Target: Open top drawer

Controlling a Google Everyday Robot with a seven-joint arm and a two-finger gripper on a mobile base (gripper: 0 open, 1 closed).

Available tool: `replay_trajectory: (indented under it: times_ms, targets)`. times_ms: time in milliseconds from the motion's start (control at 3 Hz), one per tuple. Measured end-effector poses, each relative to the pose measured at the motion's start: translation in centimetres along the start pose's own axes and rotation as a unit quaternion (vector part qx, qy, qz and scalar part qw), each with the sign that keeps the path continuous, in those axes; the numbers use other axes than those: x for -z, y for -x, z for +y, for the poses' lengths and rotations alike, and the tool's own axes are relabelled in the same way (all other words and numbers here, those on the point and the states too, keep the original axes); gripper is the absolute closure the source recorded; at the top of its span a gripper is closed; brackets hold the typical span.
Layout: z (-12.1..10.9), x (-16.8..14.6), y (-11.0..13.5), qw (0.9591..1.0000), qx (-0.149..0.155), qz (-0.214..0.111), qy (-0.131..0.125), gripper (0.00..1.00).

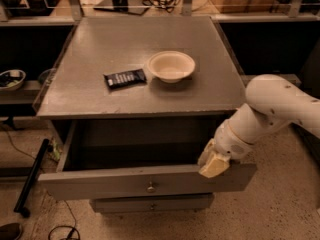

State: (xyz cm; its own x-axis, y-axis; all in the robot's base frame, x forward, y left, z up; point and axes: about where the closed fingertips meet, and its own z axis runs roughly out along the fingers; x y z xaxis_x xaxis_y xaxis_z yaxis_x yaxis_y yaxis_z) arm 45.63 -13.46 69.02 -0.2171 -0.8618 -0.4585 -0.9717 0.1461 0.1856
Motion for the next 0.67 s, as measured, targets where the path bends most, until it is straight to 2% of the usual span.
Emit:
replay_trajectory:
  times_ms: [333, 667]
  targets:
    - [1.0, 1.0, 0.1, 0.9999, -0.001, -0.006, -0.009, 1.0]
    - [4.4, 4.5, -0.9, 0.999, -0.015, -0.014, -0.04, 1.0]
